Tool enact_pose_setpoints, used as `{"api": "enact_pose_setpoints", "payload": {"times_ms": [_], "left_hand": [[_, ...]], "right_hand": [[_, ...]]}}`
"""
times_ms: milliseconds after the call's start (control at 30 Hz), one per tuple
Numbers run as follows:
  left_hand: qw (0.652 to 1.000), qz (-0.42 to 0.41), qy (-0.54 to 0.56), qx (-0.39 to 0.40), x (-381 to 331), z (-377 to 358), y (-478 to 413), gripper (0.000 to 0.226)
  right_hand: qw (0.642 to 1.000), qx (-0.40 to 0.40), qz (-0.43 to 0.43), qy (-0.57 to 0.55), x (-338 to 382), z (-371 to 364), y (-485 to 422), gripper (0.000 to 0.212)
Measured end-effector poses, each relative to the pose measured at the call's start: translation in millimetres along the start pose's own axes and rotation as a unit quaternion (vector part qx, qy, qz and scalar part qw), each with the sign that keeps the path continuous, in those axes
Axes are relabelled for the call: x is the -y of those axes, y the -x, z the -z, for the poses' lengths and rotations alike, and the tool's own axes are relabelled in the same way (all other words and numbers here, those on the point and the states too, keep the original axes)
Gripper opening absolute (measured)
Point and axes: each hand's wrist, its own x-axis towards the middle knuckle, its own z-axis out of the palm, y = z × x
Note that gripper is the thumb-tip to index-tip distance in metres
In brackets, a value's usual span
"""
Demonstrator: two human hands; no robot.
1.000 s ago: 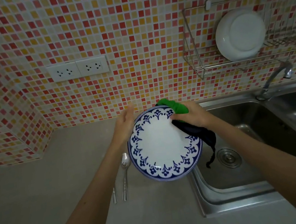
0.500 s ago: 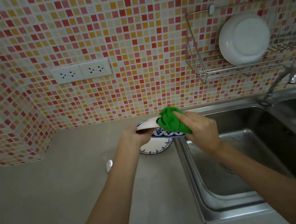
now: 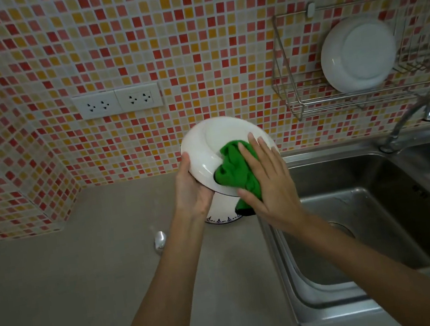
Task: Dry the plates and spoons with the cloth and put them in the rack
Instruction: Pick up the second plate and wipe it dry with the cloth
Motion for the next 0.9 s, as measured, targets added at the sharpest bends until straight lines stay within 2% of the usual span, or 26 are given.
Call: {"api": "enact_pose_setpoints", "payload": {"times_ms": [133, 267, 367, 500, 600, 700, 767, 833, 900], "left_hand": [[0.992, -0.007, -0.113, 0.057, -6, -5, 5, 0.041], [0.967, -0.041, -0.237, 0.080, -8, -3, 10, 0.035], [0.959, -0.055, -0.272, 0.064, -14, -1, 12, 0.030], [0.954, -0.074, -0.289, 0.040, -20, 3, 13, 0.026], [0.956, -0.072, -0.282, 0.012, -22, 13, 13, 0.024], [0.971, -0.057, -0.230, -0.020, -24, 26, 13, 0.026], [0.981, -0.047, -0.189, -0.024, -23, 34, 14, 0.029], [0.987, -0.046, -0.151, -0.022, -21, 43, 15, 0.028], [0.991, -0.040, -0.121, -0.041, -20, 49, 15, 0.030]], "right_hand": [[0.996, -0.011, -0.059, -0.062, 29, -4, -33, 0.066], [0.969, -0.045, -0.115, -0.214, 40, -5, -71, 0.068], [0.965, -0.056, -0.121, -0.227, 31, -4, -100, 0.049], [0.954, 0.006, -0.183, -0.238, 12, -3, -121, 0.030], [0.907, 0.079, -0.265, -0.317, -4, 2, -121, 0.028], [0.840, 0.139, -0.368, -0.374, -23, -6, -101, 0.027], [0.790, 0.167, -0.429, -0.406, -35, -17, -80, 0.035], [0.749, 0.153, -0.472, -0.439, -38, -29, -60, 0.038], [0.729, 0.096, -0.526, -0.427, -34, -41, -45, 0.041]]}}
